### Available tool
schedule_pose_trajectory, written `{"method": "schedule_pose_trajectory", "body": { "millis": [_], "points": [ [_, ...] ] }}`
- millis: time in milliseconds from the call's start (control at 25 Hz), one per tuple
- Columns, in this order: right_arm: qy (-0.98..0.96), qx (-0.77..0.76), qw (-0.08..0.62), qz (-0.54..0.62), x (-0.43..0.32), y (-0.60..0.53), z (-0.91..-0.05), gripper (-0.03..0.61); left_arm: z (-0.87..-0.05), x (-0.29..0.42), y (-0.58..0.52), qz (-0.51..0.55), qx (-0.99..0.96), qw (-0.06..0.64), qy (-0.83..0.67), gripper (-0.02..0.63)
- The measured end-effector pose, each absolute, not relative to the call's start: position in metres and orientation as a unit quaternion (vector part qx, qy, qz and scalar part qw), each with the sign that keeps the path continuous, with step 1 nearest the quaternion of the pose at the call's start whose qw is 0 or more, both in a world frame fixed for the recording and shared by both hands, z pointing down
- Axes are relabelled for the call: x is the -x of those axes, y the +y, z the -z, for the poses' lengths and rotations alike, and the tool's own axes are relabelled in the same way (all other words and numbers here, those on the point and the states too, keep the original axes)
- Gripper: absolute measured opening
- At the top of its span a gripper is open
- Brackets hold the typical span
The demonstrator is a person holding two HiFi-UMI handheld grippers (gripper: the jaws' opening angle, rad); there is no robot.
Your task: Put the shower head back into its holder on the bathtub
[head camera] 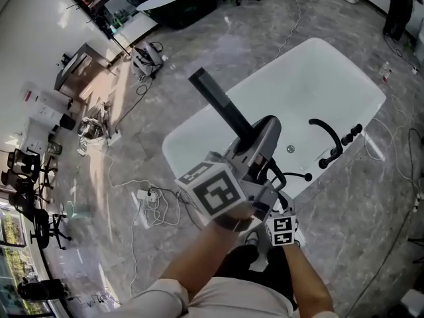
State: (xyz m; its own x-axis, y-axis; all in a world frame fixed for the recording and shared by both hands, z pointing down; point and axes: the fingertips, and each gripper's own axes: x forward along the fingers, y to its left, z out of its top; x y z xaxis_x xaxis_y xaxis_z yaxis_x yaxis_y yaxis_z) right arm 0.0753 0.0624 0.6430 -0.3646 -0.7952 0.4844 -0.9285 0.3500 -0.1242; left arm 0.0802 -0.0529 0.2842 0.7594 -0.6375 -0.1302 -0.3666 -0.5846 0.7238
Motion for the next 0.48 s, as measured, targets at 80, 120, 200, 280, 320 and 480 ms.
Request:
{"method": "schedule_pose_trajectory", "body": {
  "millis": [80,120,200,280,320,480],
  "points": [
    [-0.800,-0.538,0.175,-0.200,-0.074,0.061,-0.651,0.146,-0.291,-0.080,-0.055,0.202,-0.859,0.375,-0.284,0.032],
    [-0.798,-0.539,0.178,-0.201,-0.074,0.060,-0.655,0.146,-0.293,-0.079,-0.055,0.205,-0.855,0.383,-0.282,0.032],
    [-0.795,-0.540,0.187,-0.206,-0.074,0.058,-0.664,0.146,-0.294,-0.077,-0.057,0.212,-0.849,0.397,-0.277,0.032],
    [-0.792,-0.537,0.195,-0.212,-0.074,0.058,-0.674,0.146,-0.293,-0.074,-0.059,0.220,-0.844,0.405,-0.275,0.032],
    [-0.792,-0.536,0.199,-0.215,-0.073,0.058,-0.679,0.146,-0.292,-0.072,-0.060,0.222,-0.843,0.405,-0.276,0.032],
    [-0.791,-0.528,0.204,-0.231,-0.069,0.054,-0.696,0.146,-0.286,-0.065,-0.060,0.224,-0.843,0.401,-0.280,0.032]
  ]
}}
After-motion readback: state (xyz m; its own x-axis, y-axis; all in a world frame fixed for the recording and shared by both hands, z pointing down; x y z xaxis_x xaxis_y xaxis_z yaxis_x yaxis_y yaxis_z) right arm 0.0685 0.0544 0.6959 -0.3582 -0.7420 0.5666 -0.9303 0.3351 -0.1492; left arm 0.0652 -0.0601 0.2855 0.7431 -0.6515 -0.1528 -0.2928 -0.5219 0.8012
